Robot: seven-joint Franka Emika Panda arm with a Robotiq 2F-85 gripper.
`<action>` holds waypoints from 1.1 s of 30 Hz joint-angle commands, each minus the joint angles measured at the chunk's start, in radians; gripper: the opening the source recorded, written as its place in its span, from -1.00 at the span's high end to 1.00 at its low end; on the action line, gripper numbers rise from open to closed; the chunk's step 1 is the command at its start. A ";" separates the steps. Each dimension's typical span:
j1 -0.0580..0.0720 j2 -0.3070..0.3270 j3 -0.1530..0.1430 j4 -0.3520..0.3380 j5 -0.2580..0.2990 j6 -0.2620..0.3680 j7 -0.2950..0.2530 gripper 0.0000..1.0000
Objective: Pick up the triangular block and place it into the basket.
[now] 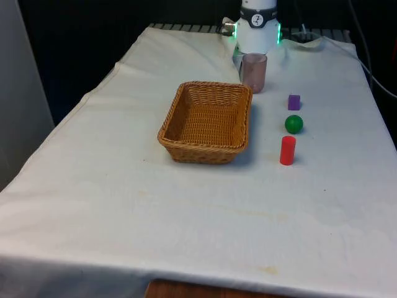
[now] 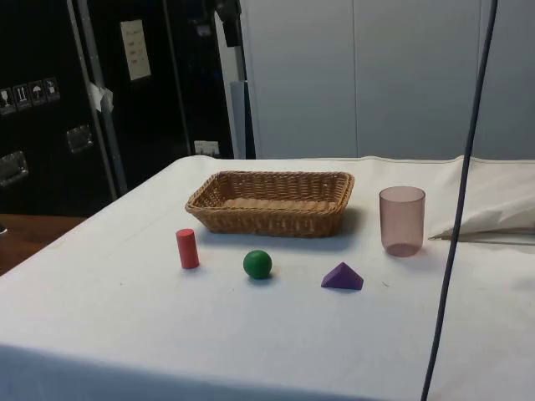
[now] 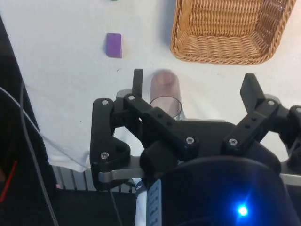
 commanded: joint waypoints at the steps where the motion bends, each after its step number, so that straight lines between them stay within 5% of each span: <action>1: 0.004 -0.015 0.004 -0.021 -0.006 0.017 0.011 -1.00; 33: 0.006 -0.188 0.088 -0.294 -0.081 0.143 0.117 -1.00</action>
